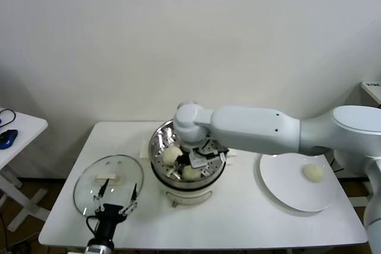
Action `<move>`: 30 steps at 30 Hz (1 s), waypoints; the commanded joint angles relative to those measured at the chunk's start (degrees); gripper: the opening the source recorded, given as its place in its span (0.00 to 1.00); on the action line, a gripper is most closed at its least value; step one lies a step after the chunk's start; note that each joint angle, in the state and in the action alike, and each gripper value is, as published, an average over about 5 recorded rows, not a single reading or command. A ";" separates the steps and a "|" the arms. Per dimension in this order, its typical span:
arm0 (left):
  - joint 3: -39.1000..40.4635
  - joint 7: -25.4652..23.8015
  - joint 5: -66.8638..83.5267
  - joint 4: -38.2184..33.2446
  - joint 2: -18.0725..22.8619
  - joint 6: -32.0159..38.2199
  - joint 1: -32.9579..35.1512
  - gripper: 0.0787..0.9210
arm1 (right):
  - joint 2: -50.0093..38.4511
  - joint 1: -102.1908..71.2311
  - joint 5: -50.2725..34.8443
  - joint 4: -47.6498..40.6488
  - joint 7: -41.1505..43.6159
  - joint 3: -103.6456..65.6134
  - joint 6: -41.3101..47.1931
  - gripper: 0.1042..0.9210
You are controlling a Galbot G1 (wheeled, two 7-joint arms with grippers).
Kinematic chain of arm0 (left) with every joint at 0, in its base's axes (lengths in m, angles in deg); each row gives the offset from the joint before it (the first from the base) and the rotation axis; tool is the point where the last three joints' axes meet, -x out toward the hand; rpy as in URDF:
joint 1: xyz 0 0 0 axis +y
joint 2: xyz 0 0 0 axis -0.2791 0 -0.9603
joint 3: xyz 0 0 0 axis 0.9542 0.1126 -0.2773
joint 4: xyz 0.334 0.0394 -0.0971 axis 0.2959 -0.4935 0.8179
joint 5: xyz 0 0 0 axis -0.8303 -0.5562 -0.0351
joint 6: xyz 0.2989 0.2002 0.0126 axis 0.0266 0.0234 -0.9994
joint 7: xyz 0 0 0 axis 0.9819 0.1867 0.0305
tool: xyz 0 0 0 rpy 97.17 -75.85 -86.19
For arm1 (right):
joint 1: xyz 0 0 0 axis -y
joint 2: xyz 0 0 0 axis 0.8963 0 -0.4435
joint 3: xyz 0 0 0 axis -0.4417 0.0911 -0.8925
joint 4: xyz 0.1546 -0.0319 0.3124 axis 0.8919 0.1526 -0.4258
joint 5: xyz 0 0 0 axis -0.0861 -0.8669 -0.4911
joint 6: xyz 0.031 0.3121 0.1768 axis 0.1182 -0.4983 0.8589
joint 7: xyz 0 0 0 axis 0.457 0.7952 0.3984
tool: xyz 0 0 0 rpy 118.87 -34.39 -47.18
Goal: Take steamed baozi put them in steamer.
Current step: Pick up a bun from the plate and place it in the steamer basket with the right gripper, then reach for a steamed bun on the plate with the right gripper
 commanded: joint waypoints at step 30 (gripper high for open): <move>0.20 2.00 0.17 -0.99 -0.84 -1.99 -1.59 0.88 | -23.67 21.55 -35.27 -1.12 -0.41 7.14 24.38 0.88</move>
